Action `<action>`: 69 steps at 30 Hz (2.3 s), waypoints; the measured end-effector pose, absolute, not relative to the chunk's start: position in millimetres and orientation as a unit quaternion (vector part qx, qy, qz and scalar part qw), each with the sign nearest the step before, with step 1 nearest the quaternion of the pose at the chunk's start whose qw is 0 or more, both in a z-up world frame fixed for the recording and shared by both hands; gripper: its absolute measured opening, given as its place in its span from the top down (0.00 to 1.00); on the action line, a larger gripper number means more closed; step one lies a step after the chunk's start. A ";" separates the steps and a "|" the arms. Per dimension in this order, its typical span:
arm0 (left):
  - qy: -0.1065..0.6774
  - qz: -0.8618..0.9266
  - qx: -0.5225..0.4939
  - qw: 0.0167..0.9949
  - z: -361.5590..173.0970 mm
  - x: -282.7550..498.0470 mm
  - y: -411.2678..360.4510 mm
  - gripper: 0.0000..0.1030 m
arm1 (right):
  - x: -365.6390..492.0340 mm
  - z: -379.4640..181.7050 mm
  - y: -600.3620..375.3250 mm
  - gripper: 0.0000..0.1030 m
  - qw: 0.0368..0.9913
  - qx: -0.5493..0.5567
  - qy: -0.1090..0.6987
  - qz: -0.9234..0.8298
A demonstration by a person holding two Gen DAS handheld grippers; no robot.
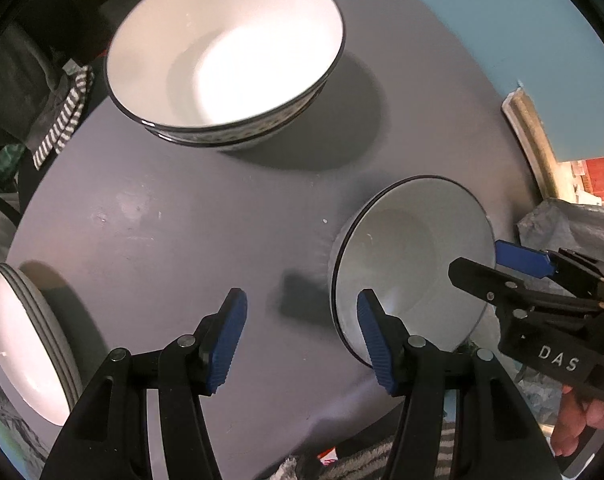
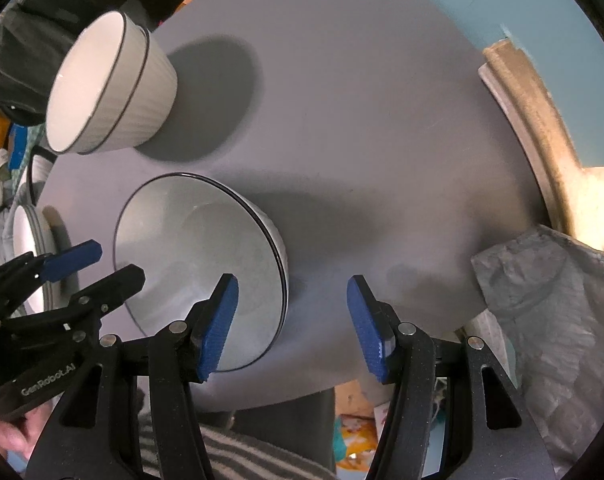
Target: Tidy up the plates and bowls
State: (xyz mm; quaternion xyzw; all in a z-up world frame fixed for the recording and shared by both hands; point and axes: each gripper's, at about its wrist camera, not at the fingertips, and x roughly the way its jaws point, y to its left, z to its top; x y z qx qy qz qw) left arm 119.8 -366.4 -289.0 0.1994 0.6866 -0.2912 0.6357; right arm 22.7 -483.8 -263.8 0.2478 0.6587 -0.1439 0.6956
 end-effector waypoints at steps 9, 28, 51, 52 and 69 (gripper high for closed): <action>0.689 -0.287 0.201 0.634 -302.0 116.4 -371.1 0.43 | 31.8 -278.7 -475.1 0.48 0.691 0.244 0.665 -0.140; 0.697 -0.305 0.196 0.619 -302.0 121.0 -380.1 0.87 | 34.6 -290.8 -469.2 0.91 0.679 0.240 0.682 -0.126; 0.691 -0.302 0.209 0.623 -290.8 118.1 -377.7 0.92 | 53.3 -273.0 -455.2 0.93 0.681 0.218 0.687 -0.130; 0.689 -0.303 0.209 0.624 -288.7 118.4 -377.6 0.92 | 55.5 -272.7 -456.4 0.93 0.681 0.217 0.687 -0.129; 0.658 -0.308 0.183 0.662 -229.3 137.3 -368.4 0.92 | 69.0 -216.4 -456.6 0.93 0.705 0.199 0.669 -0.121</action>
